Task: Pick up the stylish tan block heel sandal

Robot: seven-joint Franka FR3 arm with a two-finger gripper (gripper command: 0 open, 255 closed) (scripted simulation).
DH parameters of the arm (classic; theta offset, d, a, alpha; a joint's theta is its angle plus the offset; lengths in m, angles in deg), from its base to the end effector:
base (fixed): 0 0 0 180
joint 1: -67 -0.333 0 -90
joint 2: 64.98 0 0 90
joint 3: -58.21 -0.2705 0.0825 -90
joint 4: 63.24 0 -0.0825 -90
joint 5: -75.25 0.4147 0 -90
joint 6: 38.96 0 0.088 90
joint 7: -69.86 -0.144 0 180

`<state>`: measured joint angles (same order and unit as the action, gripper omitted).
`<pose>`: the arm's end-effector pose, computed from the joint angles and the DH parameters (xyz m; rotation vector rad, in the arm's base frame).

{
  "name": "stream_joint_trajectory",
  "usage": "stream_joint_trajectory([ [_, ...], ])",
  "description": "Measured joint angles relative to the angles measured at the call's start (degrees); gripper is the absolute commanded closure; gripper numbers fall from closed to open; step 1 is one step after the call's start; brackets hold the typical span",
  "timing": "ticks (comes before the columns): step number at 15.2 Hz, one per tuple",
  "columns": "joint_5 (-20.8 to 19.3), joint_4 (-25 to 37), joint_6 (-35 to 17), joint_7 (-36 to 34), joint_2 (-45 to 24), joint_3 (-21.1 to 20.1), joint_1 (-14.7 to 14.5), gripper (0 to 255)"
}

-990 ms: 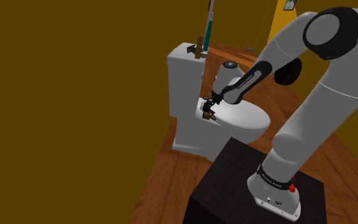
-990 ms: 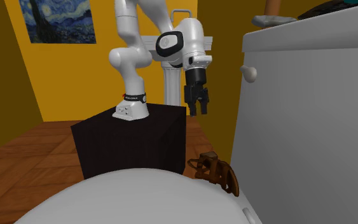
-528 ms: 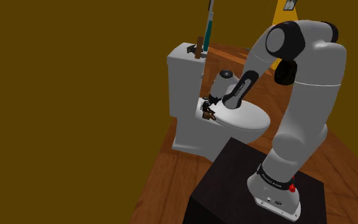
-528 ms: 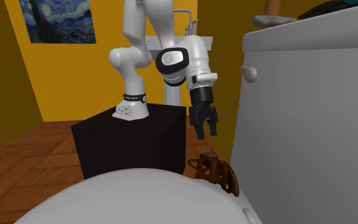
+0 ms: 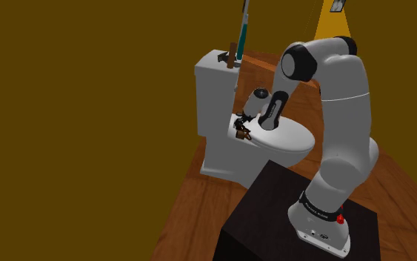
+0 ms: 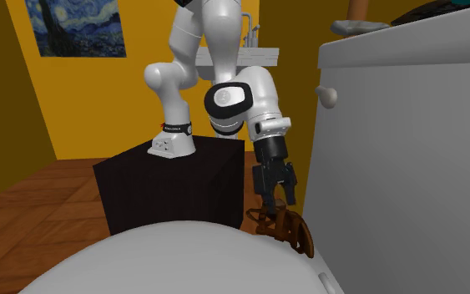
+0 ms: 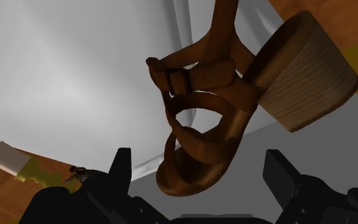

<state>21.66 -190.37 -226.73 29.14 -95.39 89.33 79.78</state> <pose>0.4486 -0.3473 0.0978 2.6655 -0.5130 0.5652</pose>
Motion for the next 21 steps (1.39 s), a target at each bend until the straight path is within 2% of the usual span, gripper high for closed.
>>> stream_joint_trajectory([
  [5, 1.5, 1.7, -4.4, -2.1, -5.9, 4.0, -3.8, 0],
  [6, 1.6, 1.8, -4.7, -2.2, -6.3, 4.2, -3.9, 255],
  [16, 1.8, 1.8, -5.1, -2.3, -6.7, 4.7, -4.2, 255],
  [21, 0.2, 0.7, -2.0, -1.1, -2.5, 1.9, -1.6, 255],
])
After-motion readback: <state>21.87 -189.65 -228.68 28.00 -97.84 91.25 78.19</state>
